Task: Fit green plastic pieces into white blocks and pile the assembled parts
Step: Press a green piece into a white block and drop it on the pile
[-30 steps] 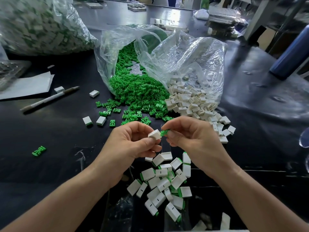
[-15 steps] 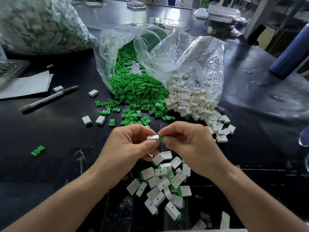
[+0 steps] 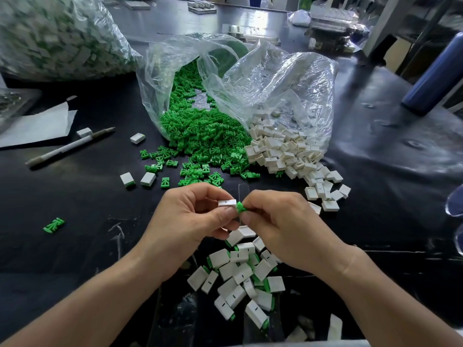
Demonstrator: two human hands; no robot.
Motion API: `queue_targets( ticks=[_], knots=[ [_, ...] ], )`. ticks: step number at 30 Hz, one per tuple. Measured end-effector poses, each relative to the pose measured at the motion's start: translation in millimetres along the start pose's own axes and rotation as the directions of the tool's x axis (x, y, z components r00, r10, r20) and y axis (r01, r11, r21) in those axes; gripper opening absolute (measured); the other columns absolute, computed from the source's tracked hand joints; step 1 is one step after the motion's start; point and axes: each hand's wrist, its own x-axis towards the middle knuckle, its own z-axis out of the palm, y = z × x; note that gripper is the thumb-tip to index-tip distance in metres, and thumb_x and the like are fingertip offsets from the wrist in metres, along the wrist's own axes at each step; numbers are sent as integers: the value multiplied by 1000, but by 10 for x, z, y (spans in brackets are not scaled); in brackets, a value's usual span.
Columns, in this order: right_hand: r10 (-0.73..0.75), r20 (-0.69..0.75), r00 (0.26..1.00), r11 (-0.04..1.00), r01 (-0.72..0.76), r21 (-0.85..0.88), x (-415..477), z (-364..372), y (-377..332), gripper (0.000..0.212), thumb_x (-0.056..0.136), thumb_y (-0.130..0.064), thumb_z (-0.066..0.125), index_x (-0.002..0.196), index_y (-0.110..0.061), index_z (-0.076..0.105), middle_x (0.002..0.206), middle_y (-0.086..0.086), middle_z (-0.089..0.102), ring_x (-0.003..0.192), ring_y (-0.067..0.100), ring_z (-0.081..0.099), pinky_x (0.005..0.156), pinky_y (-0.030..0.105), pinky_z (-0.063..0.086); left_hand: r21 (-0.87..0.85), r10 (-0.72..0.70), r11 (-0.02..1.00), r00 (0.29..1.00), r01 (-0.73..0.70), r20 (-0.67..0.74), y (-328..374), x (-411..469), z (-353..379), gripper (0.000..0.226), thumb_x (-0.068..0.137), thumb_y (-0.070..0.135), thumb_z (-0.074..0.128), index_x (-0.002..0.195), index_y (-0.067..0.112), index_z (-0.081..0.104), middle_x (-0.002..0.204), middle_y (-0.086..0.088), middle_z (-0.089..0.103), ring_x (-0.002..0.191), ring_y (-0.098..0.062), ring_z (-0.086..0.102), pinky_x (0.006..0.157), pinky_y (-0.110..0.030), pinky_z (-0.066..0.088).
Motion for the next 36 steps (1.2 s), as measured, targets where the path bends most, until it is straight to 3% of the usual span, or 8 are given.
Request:
queue_targets(
  ticks=[2, 7, 15, 20, 24, 28, 32, 36],
  knots=[
    [-17, -28, 999, 1000, 17, 13, 1, 9, 8, 15, 91, -17, 54, 82, -8, 62, 67, -9, 49, 65, 12, 44, 63, 30, 38, -6, 2, 1000, 1000, -2, -17, 8, 5, -10, 13, 66, 5, 67, 78, 4, 64, 66, -11, 71, 57, -17, 69, 48, -19, 52],
    [-26, -182, 983, 997, 39, 65, 7, 19, 32, 12, 85, -18, 58, 82, -11, 67, 60, -25, 44, 59, -6, 47, 58, 7, 33, 17, 0, 1000, 1000, 0, 3, 6, 2, -2, 7, 71, 1, 67, 77, 5, 64, 72, -16, 70, 58, -18, 69, 48, -19, 52],
    [3, -197, 980, 971, 44, 235, 10, 37, 61, 15, 80, 1, 65, 91, -9, 69, 86, -5, 64, 79, 5, 58, 71, 17, 48, 8, 11, 1000, 1000, -11, -4, 4, -3, -14, 18, 61, 15, 68, 77, 7, 64, 73, -16, 71, 60, -19, 70, 48, -19, 51],
    [36, -175, 984, 954, 18, 299, 4, 53, 52, 15, 84, -1, 60, 89, -14, 65, 80, -12, 61, 74, 3, 58, 68, 17, 47, 21, 16, 1000, 1000, -17, 21, 0, -3, -11, 22, 59, 19, 69, 77, 7, 64, 73, -15, 71, 61, -20, 70, 49, -20, 52],
    [55, -161, 985, 947, -1, 320, 3, 72, 37, 17, 86, -5, 60, 85, -21, 58, 75, -8, 61, 70, 9, 59, 66, 30, 51, 33, 19, 999, 1000, -19, 17, 0, -6, -6, 21, 62, 17, 68, 78, 6, 64, 72, -14, 72, 60, -19, 69, 49, -21, 53],
    [15, -169, 986, 964, 31, 265, 4, 46, 51, 14, 85, -4, 61, 86, -17, 63, 73, -14, 57, 68, 2, 54, 62, 13, 42, 52, 22, 998, 1000, -22, 4, -10, -3, -15, 8, 71, 6, 68, 78, 5, 65, 72, -15, 71, 61, -18, 69, 49, -20, 52],
    [7, -139, 990, 966, 30, 259, 1, 46, 59, 11, 83, -4, 63, 88, -13, 67, 74, -14, 59, 68, 1, 55, 63, 13, 43, 77, 16, 997, 1000, -18, 25, -10, -13, -13, 8, 72, 3, 69, 79, 2, 65, 70, -15, 70, 58, -17, 68, 50, -20, 53],
    [121, -125, 985, 931, -69, 360, 2, 41, 63, 6, 83, -9, 65, 87, -14, 66, 70, -6, 63, 66, 12, 62, 67, 35, 54, 71, 25, 997, 999, -27, 19, 9, -18, -16, 9, 71, 3, 69, 79, 2, 65, 70, -16, 70, 58, -18, 68, 50, -21, 53]
  ],
)
